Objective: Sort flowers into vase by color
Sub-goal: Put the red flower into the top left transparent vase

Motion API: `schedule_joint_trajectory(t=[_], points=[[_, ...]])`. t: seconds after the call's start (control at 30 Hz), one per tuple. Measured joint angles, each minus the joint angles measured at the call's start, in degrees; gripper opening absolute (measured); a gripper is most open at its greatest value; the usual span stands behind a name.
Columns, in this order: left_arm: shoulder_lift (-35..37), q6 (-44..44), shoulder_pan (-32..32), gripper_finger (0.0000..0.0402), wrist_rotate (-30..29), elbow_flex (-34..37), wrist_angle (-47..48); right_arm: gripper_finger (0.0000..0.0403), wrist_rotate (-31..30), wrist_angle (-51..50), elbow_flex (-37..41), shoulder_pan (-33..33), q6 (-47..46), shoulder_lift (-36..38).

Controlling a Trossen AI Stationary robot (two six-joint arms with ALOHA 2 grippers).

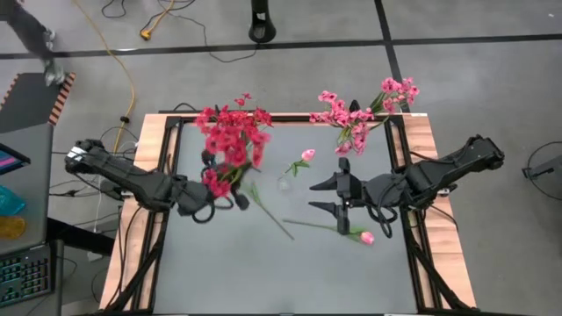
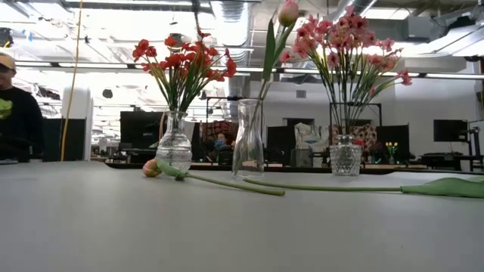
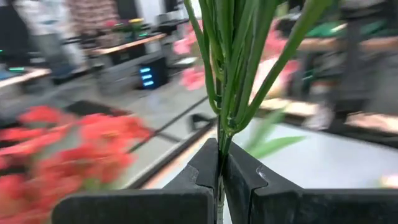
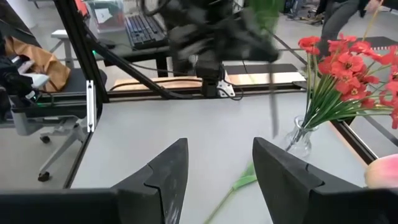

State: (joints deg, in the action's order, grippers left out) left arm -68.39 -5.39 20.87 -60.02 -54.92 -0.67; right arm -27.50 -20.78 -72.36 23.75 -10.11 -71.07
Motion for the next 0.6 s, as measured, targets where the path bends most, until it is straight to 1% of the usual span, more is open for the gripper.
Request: schedule_joint_trajectory(t=[0.2,0.27,0.5,0.6], points=[[1.11,-4.67,-3.98,0.0000,-5.66,0.00,11.59,0.0205,0.16,-0.27,0.01,-0.10,0.02,-1.42],[0.86,-5.01,-5.24,0.0000,-6.89,0.00,13.01,0.0205,0.43,-0.38,0.09,-0.15,0.00,-1.56],[0.84,-4.12,-10.08,0.0000,-6.94,0.00,15.58,0.0205,0.41,-0.17,0.09,-0.28,0.02,-1.79],[0.84,-5.61,-12.25,0.0000,-5.03,0.00,16.97,0.0204,0.41,-0.19,0.09,-0.28,0.02,-1.79]])
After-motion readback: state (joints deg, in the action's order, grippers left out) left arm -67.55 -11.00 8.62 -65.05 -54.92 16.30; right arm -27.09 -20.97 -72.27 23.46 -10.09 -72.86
